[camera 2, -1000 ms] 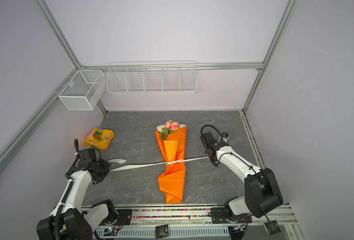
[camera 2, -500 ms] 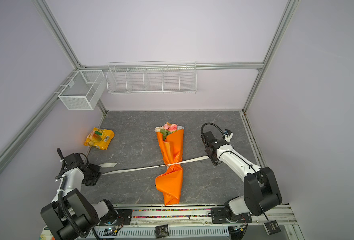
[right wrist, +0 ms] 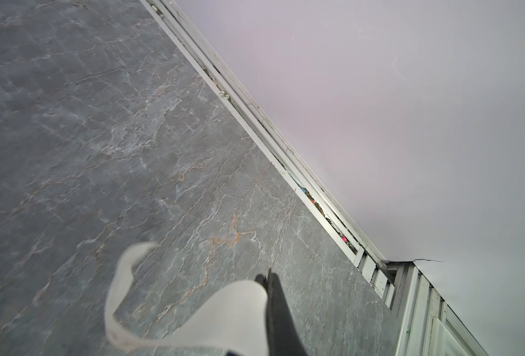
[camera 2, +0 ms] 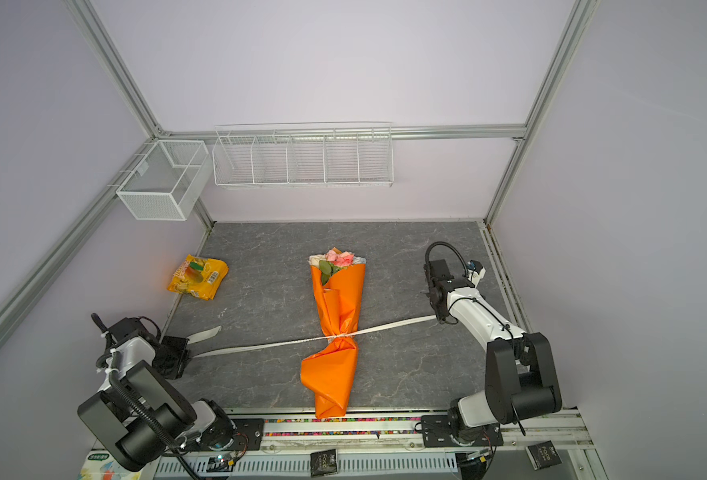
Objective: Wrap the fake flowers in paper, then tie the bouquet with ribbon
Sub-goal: 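Pull the ribbon ends far apart with both grippers to cinch the cone, then move both grippers holding ribbon ends back in toward the cone's middle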
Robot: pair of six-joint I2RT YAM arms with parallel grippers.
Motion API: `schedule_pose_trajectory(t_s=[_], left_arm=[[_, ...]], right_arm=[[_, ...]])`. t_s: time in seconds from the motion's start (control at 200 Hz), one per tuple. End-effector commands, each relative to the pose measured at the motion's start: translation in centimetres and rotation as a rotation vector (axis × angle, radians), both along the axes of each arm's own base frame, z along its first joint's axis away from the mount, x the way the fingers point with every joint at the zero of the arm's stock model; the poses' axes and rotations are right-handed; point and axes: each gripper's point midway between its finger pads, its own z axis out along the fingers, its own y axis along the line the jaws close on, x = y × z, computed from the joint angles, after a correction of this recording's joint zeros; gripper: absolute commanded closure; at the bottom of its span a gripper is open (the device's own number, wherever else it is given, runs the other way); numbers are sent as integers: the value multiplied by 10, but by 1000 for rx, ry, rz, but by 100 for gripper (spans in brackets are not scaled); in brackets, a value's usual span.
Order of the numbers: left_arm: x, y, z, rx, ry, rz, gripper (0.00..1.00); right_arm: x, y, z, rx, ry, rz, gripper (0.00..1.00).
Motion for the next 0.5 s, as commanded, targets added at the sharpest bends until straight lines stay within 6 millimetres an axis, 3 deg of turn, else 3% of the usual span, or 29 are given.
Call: schedule_pose_trajectory(t_s=[0.0,0.095,0.135,0.18,0.29,0.42,0.495], left_arm=[[35,-3,18,29,-142,-119,100],[47,-32,22,13,-164,-225,100],[47,-39,23,-8,-193,-232,78],[44,-44,26,-18,-199,-229,60],[39,-45,38,21,-195,-229,34],[33,-40,56,88,-161,-231,20],[40,-57,64,87,-191,-289,20]], right_arm=[[18,19,-11,100,25,126,94],[29,68,-23,371,11,291,94],[31,86,-28,467,14,349,93],[29,98,-31,544,37,363,83],[18,94,-33,558,79,287,56],[9,83,-14,518,60,253,44],[6,84,-2,535,22,260,35]])
